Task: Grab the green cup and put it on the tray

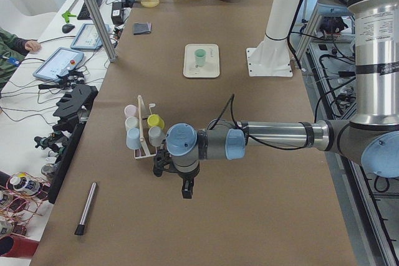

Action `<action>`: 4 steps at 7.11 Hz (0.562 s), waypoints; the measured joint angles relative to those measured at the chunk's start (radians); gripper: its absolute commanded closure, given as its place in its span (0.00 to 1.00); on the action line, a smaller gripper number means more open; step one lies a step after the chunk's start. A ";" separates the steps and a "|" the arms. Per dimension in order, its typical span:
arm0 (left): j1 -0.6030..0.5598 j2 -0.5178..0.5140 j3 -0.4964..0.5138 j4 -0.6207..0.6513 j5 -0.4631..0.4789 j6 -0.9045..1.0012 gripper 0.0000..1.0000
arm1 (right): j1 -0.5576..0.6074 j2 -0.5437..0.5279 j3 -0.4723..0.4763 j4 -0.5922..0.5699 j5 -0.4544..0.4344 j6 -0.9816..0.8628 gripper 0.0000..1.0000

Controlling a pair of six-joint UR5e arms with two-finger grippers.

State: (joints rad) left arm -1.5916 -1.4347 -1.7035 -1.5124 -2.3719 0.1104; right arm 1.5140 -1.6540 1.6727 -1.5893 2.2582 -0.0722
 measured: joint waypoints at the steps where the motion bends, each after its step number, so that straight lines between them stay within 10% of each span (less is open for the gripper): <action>1: -0.002 0.001 -0.001 0.000 0.002 0.000 0.02 | 0.000 0.000 0.001 0.000 0.000 0.000 0.00; 4: -0.006 0.003 -0.003 0.001 0.003 0.000 0.02 | 0.000 0.000 0.002 0.000 0.001 0.000 0.00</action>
State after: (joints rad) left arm -1.5980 -1.4321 -1.7061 -1.5112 -2.3685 0.1104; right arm 1.5140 -1.6536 1.6748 -1.5892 2.2595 -0.0717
